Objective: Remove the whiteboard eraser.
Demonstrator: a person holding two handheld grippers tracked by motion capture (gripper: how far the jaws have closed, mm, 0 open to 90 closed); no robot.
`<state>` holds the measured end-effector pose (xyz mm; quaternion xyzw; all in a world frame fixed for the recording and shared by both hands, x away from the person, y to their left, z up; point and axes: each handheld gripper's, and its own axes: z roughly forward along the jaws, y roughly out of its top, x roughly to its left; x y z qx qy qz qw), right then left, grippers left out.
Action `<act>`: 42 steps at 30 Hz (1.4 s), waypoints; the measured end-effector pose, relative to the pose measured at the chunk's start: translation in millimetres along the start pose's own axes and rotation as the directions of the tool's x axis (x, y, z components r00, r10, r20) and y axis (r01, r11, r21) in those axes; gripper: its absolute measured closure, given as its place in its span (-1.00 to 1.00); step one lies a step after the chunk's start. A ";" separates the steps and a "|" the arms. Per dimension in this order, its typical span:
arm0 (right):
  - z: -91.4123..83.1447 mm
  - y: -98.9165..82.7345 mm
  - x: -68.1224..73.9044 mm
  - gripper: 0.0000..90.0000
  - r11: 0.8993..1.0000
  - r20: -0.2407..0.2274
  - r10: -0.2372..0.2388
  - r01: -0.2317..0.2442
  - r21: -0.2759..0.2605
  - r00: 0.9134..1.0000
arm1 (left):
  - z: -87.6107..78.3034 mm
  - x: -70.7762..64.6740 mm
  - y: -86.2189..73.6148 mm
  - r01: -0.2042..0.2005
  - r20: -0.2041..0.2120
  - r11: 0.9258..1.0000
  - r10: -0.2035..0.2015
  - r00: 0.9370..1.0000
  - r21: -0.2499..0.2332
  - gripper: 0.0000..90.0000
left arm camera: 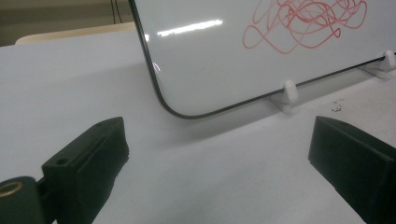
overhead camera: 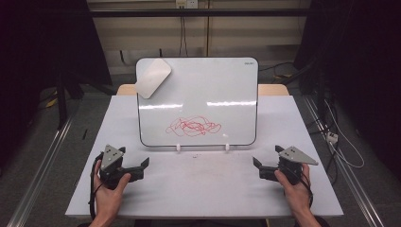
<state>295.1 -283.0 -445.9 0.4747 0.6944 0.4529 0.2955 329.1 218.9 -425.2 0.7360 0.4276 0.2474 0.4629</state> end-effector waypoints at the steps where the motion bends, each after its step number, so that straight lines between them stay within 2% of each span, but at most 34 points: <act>1: -0.2 -0.1 -0.2 -0.89 1.000 -0.001 0.001 -0.001 0.001 1.000 | 0.0 0.0 0.0 0.000 0.000 1.000 0.000 1.000 0.000 -0.90; 5: -0.8 -0.3 -1.1 -0.89 1.000 -0.010 0.007 -0.007 0.001 1.000 | 0.4 -1.9 1.1 0.000 0.002 1.000 0.000 1.000 0.005 -0.88; 13: 0.8 -0.4 -2.2 -0.90 1.000 -0.017 0.006 -0.006 0.005 1.000 | 4.4 2.2 6.3 0.007 0.065 0.999 -0.009 0.998 0.035 -0.84; 15: 1.0 -0.4 -1.5 -0.90 1.000 -0.022 0.005 -0.005 0.008 1.000 | 5.4 3.2 8.6 -0.007 0.061 0.999 0.005 0.998 0.033 -0.84; 17: 1.1 -0.4 -1.3 -0.90 1.000 -0.026 0.003 -0.002 0.008 1.000 | 6.5 4.2 12.0 0.005 0.076 1.000 -0.007 0.997 0.026 -0.84; 18: 1.1 -0.4 -1.2 -0.90 1.000 -0.027 0.003 -0.002 0.010 1.000 | 7.1 4.3 16.2 -0.009 0.083 1.000 0.007 0.997 0.020 -0.84; 23: 2.1 -0.4 -1.4 -0.90 1.000 -0.029 0.000 0.000 0.017 1.000 | 7.1 4.9 24.2 -0.028 0.072 1.000 0.028 0.997 0.003 -0.83; 25: 2.5 -0.6 -1.3 -0.90 1.000 -0.029 -0.001 0.002 0.019 1.000 | 7.2 6.1 29.2 -0.030 0.094 1.000 0.030 0.995 -0.002 -0.84; 28: 2.7 -0.5 -1.3 -0.90 1.000 -0.032 0.002 -0.001 0.026 0.999 | 7.0 7.0 36.9 -0.066 0.092 0.998 0.066 0.994 0.002 -0.83; 29: 2.7 -0.4 -1.3 -0.90 1.000 -0.033 0.002 -0.002 0.025 0.999 | 7.5 7.3 39.6 -0.057 0.095 0.998 0.057 0.994 0.002 -0.84; 31: 2.8 -0.2 -0.9 -0.90 1.000 -0.034 0.002 -0.001 0.023 0.999 | 8.3 7.8 46.3 -0.050 0.082 0.999 0.049 0.995 0.010 -0.84; 32: 2.9 -0.1 -0.7 -0.90 1.000 -0.035 0.000 0.001 0.022 0.999 | 9.2 8.2 50.2 -0.056 0.078 0.998 0.055 0.995 0.006 -0.84; 33: 3.1 -0.1 -0.5 -0.90 1.000 -0.037 -0.001 0.002 0.022 0.999 | 11.4 8.7 59.3 -0.077 0.057 0.997 0.076 0.996 0.018 -0.84; 34: 3.1 -0.1 -0.3 -0.90 1.000 -0.039 0.000 0.001 0.023 0.999 | 11.4 8.7 59.3 -0.077 0.057 0.997 0.076 0.996 0.018 -0.83; 35: 3.1 0.0 -0.3 -0.90 1.000 -0.039 0.001 0.000 0.024 0.999 | 13.0 11.0 69.0 -0.084 0.065 0.996 0.083 0.994 0.011 -0.83; 38: 2.4 0.2 -0.1 -0.90 1.000 -0.039 0.001 0.000 0.021 0.999 | 16.5 12.4 84.2 -0.109 0.058 0.994 0.109 0.992 0.006 -0.88; 40: 2.1 0.3 0.4 -0.90 1.000 -0.040 -0.001 0.002 0.021 0.999 | 17.5 12.9 88.6 -0.112 0.065 0.994 0.112 0.992 0.000 -0.86; 42: 2.1 0.4 0.6 -0.90 1.000 -0.041 0.000 0.001 0.022 0.999 | 19.9 13.5 97.4 -0.143 0.055 0.990 0.143 0.988 0.000 -0.88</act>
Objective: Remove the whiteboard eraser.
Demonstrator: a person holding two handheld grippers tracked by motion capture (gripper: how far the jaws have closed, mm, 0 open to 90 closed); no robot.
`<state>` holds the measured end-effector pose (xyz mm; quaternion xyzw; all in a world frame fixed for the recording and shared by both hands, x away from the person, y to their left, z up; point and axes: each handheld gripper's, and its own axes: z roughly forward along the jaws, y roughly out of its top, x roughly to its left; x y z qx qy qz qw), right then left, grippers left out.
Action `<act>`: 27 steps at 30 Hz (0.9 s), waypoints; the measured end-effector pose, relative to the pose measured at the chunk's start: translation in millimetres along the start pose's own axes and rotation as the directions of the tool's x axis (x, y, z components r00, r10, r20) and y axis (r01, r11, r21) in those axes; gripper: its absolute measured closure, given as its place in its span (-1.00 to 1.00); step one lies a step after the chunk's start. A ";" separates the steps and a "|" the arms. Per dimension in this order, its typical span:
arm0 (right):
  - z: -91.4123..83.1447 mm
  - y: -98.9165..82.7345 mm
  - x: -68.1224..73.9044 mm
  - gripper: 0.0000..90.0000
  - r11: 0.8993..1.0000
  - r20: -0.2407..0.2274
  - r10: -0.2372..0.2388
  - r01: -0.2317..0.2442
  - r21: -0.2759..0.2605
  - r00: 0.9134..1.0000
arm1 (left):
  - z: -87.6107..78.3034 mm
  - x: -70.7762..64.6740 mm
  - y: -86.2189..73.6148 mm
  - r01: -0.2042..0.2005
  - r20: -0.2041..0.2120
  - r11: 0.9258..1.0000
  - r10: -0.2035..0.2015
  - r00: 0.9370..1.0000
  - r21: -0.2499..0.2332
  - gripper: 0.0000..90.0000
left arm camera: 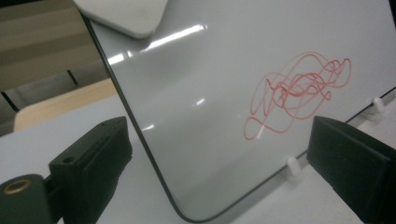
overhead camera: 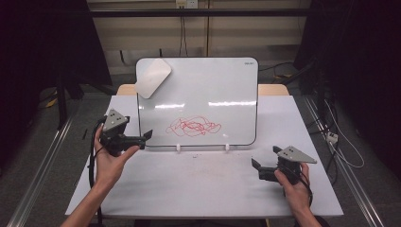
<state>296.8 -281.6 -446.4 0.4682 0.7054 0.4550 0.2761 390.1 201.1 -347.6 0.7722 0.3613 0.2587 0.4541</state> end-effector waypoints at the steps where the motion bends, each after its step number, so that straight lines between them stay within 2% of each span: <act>1: 0.1 0.1 0.0 -0.90 1.000 0.001 -0.002 0.002 -0.001 1.000 | 2.5 -0.2 7.1 -0.061 -0.011 0.998 0.060 0.998 -0.011 -0.87; 2: 0.3 0.2 0.2 -0.90 1.000 0.002 -0.001 0.001 -0.001 1.000 | 3.5 0.1 10.2 -0.076 -0.011 0.997 0.076 0.997 0.000 -0.86; 4: 0.6 0.3 0.5 -0.90 1.000 0.001 -0.004 0.004 0.002 1.000 | 5.6 0.9 14.3 -0.064 -0.005 0.998 0.064 0.998 -0.003 -0.88; 6: 0.7 0.5 0.9 -0.90 1.000 0.000 -0.004 0.004 0.002 1.000 | 6.1 1.8 17.1 -0.075 -0.008 0.997 0.075 0.997 0.001 -0.88; 7: 0.8 0.5 1.0 -0.90 1.000 0.000 -0.003 0.003 0.002 1.000 | 7.6 2.1 21.1 -0.103 -0.026 0.995 0.103 0.994 0.002 -0.87; 9: 1.1 0.5 1.3 -0.90 1.000 0.000 -0.002 0.002 0.003 1.000 | 8.8 3.1 24.9 -0.119 -0.036 0.993 0.119 0.992 0.006 -0.87; 13: 1.7 0.7 1.9 -0.90 1.000 0.007 -0.005 0.005 0.005 1.000 | 10.8 6.9 34.6 -0.113 -0.022 0.994 0.114 0.993 0.004 -0.82; 17: 2.7 0.5 1.5 -0.90 1.000 -0.001 -0.004 0.004 0.007 1.000 | 13.7 9.5 47.5 -0.141 -0.045 0.990 0.141 0.989 0.005 -0.83; 22: 2.2 0.4 1.9 -0.90 1.000 -0.007 -0.006 0.006 0.007 1.000 | 18.7 13.4 59.5 -0.147 -0.064 0.989 0.146 0.987 -0.003 -0.81; 24: 2.0 0.3 1.6 -0.90 1.000 -0.006 -0.006 0.006 0.007 1.000 | 21.0 16.7 68.7 -0.172 -0.072 0.985 0.172 0.982 0.009 -0.80; 27: 2.2 0.3 1.3 -0.90 1.000 -0.005 -0.004 0.004 0.008 1.000 | 24.2 18.8 75.0 -0.184 -0.089 0.983 0.183 0.979 -0.006 -0.81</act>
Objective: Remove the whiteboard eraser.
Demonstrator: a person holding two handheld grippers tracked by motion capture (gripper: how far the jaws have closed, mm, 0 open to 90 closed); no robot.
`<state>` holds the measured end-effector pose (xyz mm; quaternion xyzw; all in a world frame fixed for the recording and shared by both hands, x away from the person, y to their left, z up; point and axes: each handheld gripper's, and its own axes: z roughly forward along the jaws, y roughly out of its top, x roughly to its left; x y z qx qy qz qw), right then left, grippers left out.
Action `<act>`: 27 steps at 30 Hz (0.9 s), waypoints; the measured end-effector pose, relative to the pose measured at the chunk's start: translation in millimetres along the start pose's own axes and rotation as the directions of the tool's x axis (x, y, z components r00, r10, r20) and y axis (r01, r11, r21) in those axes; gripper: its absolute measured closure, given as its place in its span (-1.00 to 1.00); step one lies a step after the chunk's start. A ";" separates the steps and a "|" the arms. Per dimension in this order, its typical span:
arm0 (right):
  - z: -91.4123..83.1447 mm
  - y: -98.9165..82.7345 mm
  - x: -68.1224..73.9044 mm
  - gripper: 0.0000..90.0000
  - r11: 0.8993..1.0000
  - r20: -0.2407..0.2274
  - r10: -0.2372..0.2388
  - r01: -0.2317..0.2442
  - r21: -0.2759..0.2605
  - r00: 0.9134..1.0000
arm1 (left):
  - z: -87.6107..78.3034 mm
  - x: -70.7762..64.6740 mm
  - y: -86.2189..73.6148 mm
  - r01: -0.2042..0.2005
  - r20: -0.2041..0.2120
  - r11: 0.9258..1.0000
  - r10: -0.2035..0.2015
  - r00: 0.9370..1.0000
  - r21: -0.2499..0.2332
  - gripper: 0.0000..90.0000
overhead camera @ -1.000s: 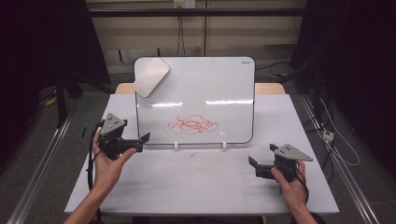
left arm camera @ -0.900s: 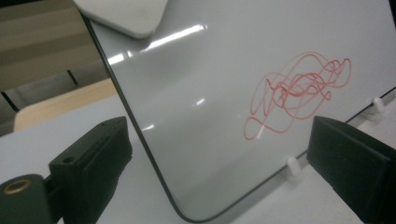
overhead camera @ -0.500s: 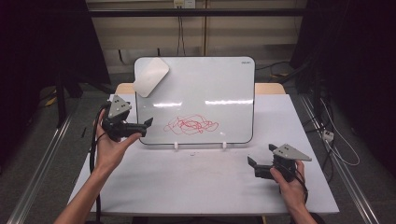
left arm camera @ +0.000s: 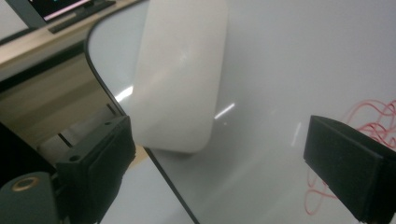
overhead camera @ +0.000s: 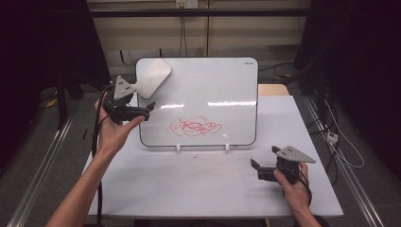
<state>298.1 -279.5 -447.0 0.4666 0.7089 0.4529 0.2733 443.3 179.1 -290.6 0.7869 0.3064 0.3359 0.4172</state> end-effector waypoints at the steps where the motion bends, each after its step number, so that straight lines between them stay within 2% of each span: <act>1: 0.0 0.0 0.3 -0.90 1.000 0.000 -0.001 0.001 0.000 1.000 | 1.1 0.6 1.1 0.001 -0.002 1.000 -0.001 1.000 0.002 -0.80; 7: 0.9 0.0 0.6 -0.90 1.000 -0.001 -0.001 0.001 0.004 1.000 | 13.9 0.7 11.1 -0.022 -0.016 1.000 0.021 1.000 -0.006 -0.72; 11: 0.3 -0.1 0.7 -0.90 1.000 -0.004 -0.003 0.003 0.003 1.000 | 20.9 2.5 17.1 -0.020 -0.029 1.000 0.020 0.999 -0.016 -0.70; 15: 0.6 -0.2 0.8 -0.90 1.000 -0.006 -0.003 0.003 0.004 1.000 | 26.9 4.7 23.0 -0.045 -0.046 0.999 0.045 0.998 -0.007 -0.66; 27: 1.7 -0.4 0.7 -0.90 1.000 -0.003 -0.008 0.008 0.007 1.000 | 47.8 9.2 36.4 -0.063 -0.062 0.998 0.062 0.996 -0.005 -0.56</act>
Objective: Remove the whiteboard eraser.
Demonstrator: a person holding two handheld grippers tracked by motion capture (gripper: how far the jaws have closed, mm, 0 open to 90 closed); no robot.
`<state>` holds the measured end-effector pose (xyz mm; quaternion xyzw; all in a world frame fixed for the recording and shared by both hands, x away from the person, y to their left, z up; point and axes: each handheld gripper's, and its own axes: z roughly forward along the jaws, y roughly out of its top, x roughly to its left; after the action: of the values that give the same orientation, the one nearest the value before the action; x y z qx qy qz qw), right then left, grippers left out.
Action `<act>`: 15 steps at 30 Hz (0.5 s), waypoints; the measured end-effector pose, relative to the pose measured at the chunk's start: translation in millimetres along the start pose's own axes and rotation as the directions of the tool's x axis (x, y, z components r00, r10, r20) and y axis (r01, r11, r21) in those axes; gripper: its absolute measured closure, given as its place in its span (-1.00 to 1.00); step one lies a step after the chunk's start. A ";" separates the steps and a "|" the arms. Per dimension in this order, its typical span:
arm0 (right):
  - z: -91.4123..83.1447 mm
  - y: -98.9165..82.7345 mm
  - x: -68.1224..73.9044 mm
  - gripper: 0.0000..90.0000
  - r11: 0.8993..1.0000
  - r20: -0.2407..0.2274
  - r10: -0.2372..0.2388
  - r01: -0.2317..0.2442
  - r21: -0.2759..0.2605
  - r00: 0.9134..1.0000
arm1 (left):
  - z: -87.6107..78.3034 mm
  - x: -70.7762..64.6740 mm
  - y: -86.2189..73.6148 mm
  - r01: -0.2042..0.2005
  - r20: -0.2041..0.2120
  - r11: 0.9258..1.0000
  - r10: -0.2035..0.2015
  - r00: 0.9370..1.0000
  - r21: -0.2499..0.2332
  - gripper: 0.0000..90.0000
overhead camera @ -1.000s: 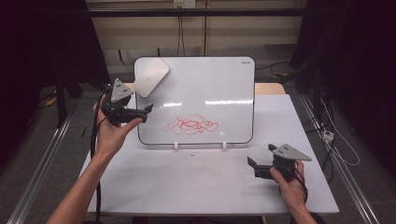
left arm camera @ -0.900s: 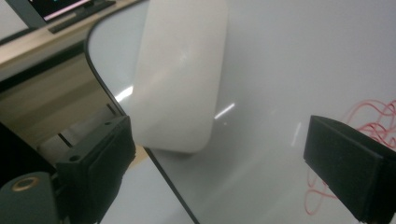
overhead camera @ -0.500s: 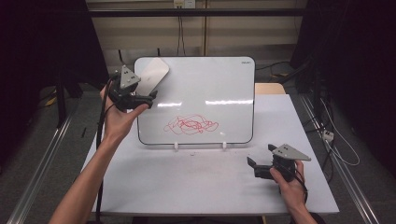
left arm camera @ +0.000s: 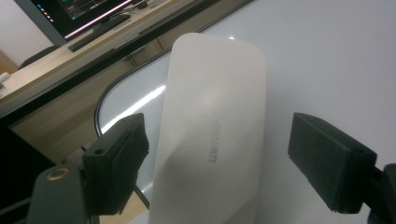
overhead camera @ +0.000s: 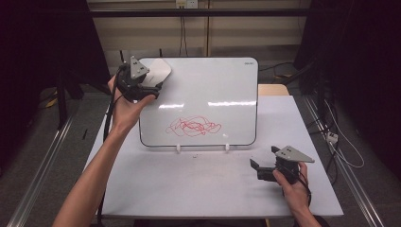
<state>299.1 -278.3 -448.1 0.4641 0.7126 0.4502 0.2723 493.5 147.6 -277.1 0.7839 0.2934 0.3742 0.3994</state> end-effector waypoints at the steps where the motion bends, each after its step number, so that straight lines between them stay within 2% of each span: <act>1: 0.1 0.0 0.1 -0.90 1.000 -0.001 -0.001 0.001 0.000 1.000 | 1.7 0.0 0.6 -0.003 0.006 1.000 0.003 1.000 0.003 -0.52; 3: 0.2 0.0 0.4 -0.90 1.000 -0.002 -0.002 0.002 0.002 1.000 | 5.0 0.1 1.0 -0.002 0.015 1.000 0.002 1.000 -0.001 -0.46; 7: 0.4 -0.1 0.2 -0.90 1.000 0.000 -0.001 0.001 0.003 1.000 | 9.0 -0.9 2.7 -0.017 0.001 1.000 0.017 1.000 0.007 -0.41; 10: 0.2 -0.1 0.3 -0.90 1.000 -0.001 -0.002 0.002 0.002 1.000 | 13.8 -4.6 3.9 -0.064 -0.023 0.997 0.065 0.998 0.041 -0.41; 15: 0.1 -0.1 0.7 -0.90 1.000 -0.004 -0.001 0.001 0.003 1.000 | 17.3 -5.5 3.2 -0.082 -0.040 0.995 0.085 0.996 0.056 -0.35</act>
<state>298.9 -277.6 -448.2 0.4633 0.7141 0.4498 0.2702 505.2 134.8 -283.2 0.7980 0.2787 0.3988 0.3558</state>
